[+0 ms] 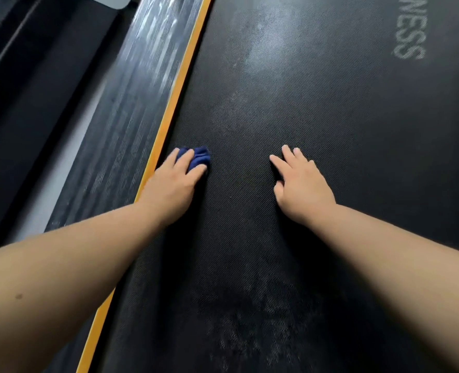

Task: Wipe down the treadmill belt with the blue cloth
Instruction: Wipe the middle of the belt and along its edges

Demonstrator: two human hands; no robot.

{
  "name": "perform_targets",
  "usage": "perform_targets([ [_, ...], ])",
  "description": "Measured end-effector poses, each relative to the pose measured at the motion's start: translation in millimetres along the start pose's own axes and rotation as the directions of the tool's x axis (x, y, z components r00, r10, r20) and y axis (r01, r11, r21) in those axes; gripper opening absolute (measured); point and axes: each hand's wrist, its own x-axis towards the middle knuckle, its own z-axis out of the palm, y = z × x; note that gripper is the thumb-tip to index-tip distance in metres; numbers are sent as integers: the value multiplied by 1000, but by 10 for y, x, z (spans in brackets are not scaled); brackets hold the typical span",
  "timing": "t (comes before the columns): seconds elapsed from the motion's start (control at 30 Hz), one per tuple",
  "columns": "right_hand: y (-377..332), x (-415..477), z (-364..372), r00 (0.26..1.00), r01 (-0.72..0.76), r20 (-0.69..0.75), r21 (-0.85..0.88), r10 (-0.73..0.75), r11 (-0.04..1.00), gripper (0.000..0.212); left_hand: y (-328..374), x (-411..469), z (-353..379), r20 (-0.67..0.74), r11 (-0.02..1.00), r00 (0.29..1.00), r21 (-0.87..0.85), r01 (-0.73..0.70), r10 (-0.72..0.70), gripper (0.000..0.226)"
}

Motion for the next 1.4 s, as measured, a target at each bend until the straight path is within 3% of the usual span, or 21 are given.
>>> perform_targets([
  [0.07,-11,-7,7,1000,1,26,22,-1,1000,58,57,-94,31,65,1000,997,-7,30,-29,63],
  [0.1,-5,-7,-9,999,0,52,33,-2,999,58,3,-146,40,62,999,997,12,-38,37,67],
  [0.17,29,11,-62,995,0,101,42,-5,999,61,-244,-123,-25,7,985,986,56,-166,165,58],
  [0.23,44,23,-81,993,9,117,30,-13,1000,63,-421,-2,-112,-29,984,987,85,-155,158,46],
  [0.33,-1,9,-42,996,-8,93,18,7,1000,64,-321,180,-163,-4,994,996,53,92,-92,41],
  [0.43,-38,11,0,997,-30,74,30,27,999,64,-2,391,-221,103,891,889,-44,451,-445,41],
  [0.47,-44,15,5,997,-31,75,45,27,998,64,117,400,-242,130,879,877,-65,473,-462,41],
  [0.57,-3,3,10,999,-6,44,63,3,998,61,538,250,-166,100,973,989,-190,127,-110,34],
  [0.6,38,-10,2,1000,6,28,52,-7,999,59,638,172,-140,108,969,994,-249,9,19,32],
  [0.67,119,-20,-17,999,43,21,7,-43,999,57,555,172,-115,92,959,990,-272,-81,110,32],
  [0.77,170,-22,-28,998,58,19,-11,-58,998,57,50,383,-116,2,980,992,-153,129,-130,27],
  [0.83,137,-30,0,999,34,12,4,-34,999,57,-277,499,-128,-27,944,945,-46,325,-327,24],
  [0.97,126,-16,-5,998,44,38,-9,-44,999,56,-19,521,-116,65,884,892,-117,452,-447,31],
  [1.03,177,-11,-48,997,61,42,-34,-60,998,56,215,454,-91,0,926,954,-239,291,-300,26],
  [1.07,204,-14,-75,999,51,14,-49,-50,998,56,282,396,-109,-43,954,995,-290,74,-91,25],
  [1.13,248,-16,-105,998,-17,-60,-78,13,997,56,219,406,-110,-74,923,941,-180,-339,331,30],
  [1.17,264,-15,-100,996,-47,-76,-89,40,995,57,100,504,-118,-51,922,935,-159,-354,350,33],
  [1.2,272,-15,-80,996,-57,-75,-99,49,993,58,-12,615,-119,-35,949,964,-172,-265,263,33],
  [1.27,262,-2,-13,997,-51,-60,-113,45,992,59,-199,819,-42,-38,974,995,-211,79,-89,35],
  [1.33,253,24,35,998,-55,-50,-110,49,992,59,-153,925,-13,-45,911,930,-224,346,-364,29],
  [1.4,265,34,53,998,-51,-29,-126,48,991,59,212,905,-40,-27,879,912,-280,385,-409,23],
])
